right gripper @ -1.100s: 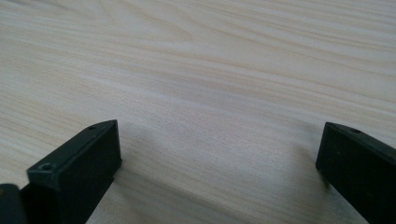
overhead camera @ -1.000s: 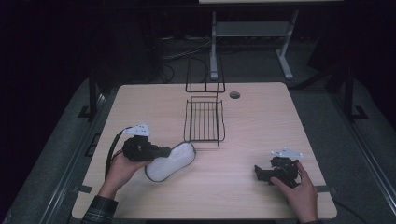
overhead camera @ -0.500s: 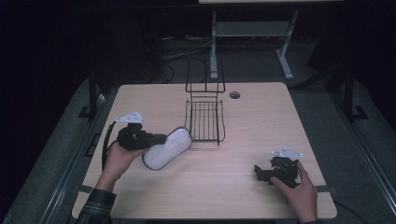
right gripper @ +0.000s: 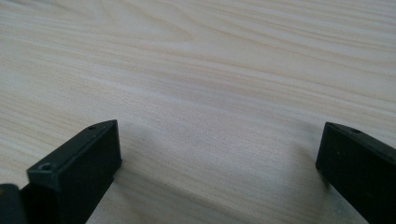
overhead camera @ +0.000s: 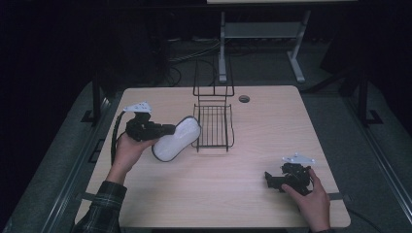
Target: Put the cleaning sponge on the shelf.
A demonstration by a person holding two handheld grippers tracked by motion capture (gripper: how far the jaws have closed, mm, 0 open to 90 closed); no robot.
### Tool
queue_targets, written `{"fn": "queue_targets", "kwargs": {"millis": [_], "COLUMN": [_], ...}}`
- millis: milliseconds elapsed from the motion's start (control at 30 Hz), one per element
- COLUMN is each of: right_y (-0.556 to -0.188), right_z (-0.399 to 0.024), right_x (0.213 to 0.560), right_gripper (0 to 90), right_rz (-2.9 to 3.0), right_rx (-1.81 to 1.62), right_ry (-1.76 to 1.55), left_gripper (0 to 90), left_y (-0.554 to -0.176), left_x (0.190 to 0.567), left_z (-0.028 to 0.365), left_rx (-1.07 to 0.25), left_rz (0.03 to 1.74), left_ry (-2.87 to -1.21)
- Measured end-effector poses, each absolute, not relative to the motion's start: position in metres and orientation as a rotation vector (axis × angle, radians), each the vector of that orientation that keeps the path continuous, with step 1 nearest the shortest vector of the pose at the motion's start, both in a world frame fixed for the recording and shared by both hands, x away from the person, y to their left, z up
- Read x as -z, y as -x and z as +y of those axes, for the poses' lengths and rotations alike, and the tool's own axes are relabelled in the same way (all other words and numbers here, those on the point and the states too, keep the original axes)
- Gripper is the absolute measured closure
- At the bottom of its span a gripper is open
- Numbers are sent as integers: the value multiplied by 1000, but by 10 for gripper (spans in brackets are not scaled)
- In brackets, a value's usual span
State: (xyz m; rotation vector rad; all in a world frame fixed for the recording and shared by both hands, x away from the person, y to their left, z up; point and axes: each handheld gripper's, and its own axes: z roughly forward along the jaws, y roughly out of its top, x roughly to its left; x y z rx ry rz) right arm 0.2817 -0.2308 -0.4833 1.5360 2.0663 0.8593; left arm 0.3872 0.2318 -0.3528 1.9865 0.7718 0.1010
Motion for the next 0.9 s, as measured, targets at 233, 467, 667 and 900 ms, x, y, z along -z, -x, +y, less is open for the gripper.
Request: {"fn": "queue_targets", "kwargs": {"millis": [233,467,667,900], "right_y": [-282,-282,-282,-282], "right_z": [-231,-231,-231,-231], "right_x": [483,483,483,483], "right_gripper": [0,0,0,0], "right_rz": [2066,2066,2066,2066], "right_rx": [-859,-859,-859,-859], "right_ry": [-1537,-1537,-1537,-1537], "left_gripper": [844,844,844,845], "left_y": [-405,-424,-437,-455], "left_x": [354,353,356,360], "left_z": [224,208,190,169], "left_rx": [-95,-86,-59,-51], "left_rz": [782,787,774,778], "left_ry": [-1968,-1957,-1945,-1946]}}
